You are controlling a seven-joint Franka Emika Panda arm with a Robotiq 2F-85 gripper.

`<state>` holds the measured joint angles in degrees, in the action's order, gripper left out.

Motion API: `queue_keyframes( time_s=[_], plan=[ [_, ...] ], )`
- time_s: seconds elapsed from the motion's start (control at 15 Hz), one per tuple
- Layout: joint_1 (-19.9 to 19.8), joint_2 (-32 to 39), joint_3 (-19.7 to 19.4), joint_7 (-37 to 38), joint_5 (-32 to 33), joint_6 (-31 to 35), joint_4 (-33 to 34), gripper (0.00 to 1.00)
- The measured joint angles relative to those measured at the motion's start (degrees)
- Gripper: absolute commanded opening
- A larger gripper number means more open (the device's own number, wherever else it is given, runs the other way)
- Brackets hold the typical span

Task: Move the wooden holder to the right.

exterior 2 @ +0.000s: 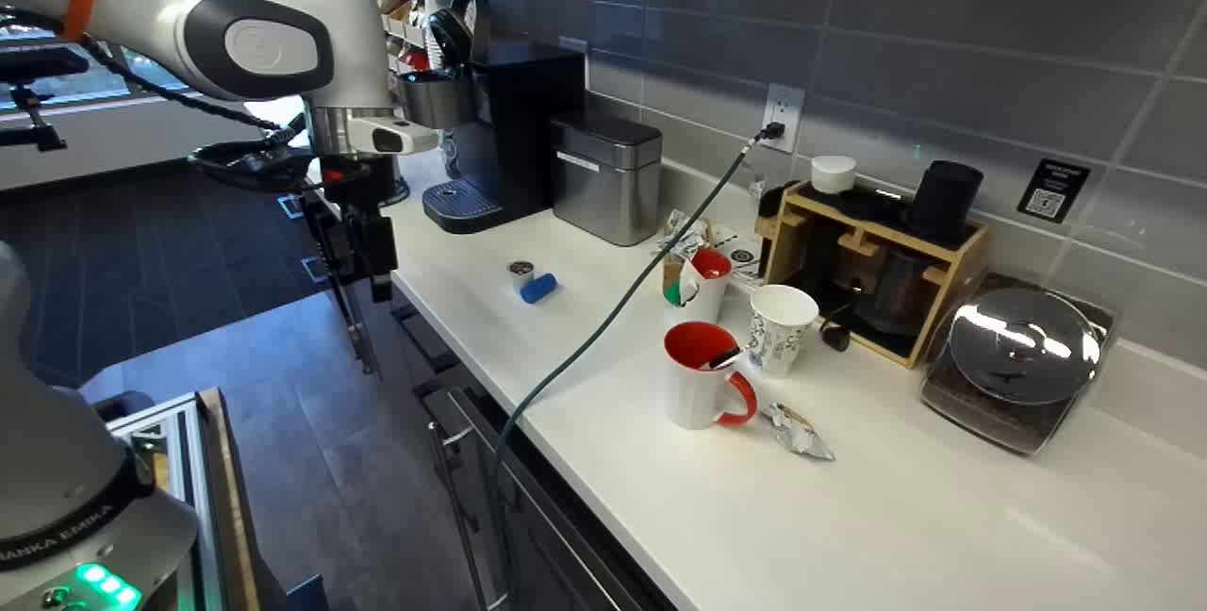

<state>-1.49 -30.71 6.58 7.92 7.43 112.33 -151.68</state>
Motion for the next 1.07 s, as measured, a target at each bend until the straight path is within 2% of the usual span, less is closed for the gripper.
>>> queue_keyframes(
  time_s=[0.8,0.93,1.07],
  plan=[
    [0.1,0.0,-0.1,0.0,0.0,0.0,0.0,1.0],
    [0.1,0.7,-0.2,2.2,-0.3,4.8,0.2,1.0],
    [0.1,3.9,-0.2,4.4,-1.1,15.3,1.4,1.0]
  ],
)
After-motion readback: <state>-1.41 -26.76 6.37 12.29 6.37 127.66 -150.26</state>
